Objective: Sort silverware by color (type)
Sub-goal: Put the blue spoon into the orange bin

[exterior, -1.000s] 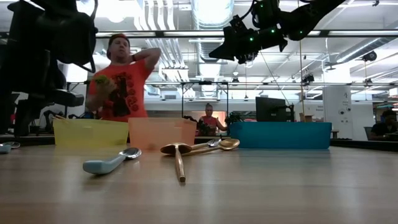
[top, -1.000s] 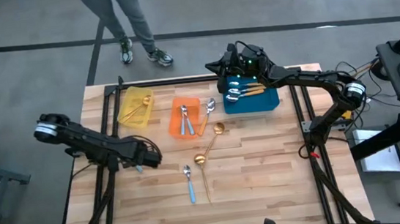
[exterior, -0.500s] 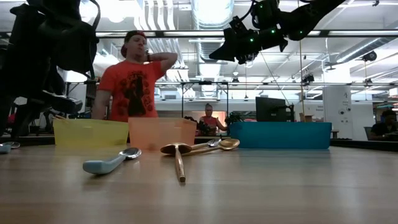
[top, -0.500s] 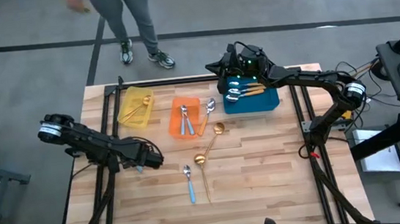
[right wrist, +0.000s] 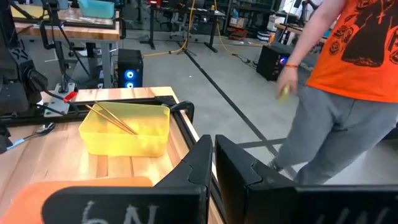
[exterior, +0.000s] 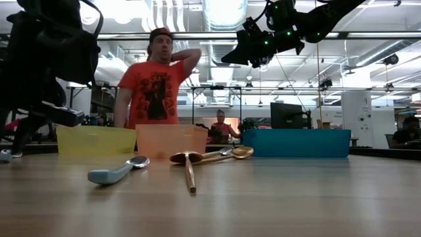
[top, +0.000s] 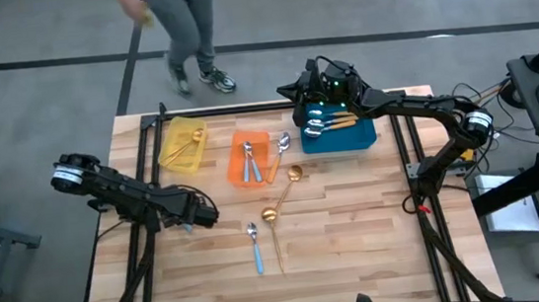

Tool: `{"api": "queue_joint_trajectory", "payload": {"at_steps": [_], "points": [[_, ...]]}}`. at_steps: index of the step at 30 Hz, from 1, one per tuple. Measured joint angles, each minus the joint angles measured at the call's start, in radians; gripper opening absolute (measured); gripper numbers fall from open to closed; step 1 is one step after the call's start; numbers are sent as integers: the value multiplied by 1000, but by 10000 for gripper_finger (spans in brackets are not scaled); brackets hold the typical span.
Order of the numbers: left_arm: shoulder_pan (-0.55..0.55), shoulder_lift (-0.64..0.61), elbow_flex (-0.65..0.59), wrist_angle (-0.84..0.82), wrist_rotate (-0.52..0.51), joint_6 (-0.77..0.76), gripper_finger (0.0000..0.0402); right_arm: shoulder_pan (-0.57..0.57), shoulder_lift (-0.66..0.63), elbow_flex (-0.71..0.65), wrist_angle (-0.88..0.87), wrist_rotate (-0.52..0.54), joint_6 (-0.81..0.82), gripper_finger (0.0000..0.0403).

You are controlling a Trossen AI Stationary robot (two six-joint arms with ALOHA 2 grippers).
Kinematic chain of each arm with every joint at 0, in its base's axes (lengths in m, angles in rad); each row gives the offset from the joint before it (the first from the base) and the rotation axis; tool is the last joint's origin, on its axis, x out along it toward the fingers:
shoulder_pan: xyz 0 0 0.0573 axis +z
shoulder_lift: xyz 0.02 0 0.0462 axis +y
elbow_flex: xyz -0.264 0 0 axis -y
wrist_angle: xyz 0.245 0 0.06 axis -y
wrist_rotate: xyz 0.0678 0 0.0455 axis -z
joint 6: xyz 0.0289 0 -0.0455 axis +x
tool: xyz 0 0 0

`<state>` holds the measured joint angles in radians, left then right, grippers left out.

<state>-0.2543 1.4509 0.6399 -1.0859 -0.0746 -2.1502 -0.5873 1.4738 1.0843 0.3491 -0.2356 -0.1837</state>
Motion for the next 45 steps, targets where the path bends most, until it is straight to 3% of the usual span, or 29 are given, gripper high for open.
{"api": "queue_joint_trajectory", "payload": {"at_steps": [10,38,45], "points": [[0,5,-5,59,-19,-11,164,0,0,0,0,0,-1,12],[-73,46,21,49,41,-35,164,0,0,0,-3,0,-1,12],[-73,72,22,57,46,-13,134,0,0,0,-14,1,-12,12]]}}
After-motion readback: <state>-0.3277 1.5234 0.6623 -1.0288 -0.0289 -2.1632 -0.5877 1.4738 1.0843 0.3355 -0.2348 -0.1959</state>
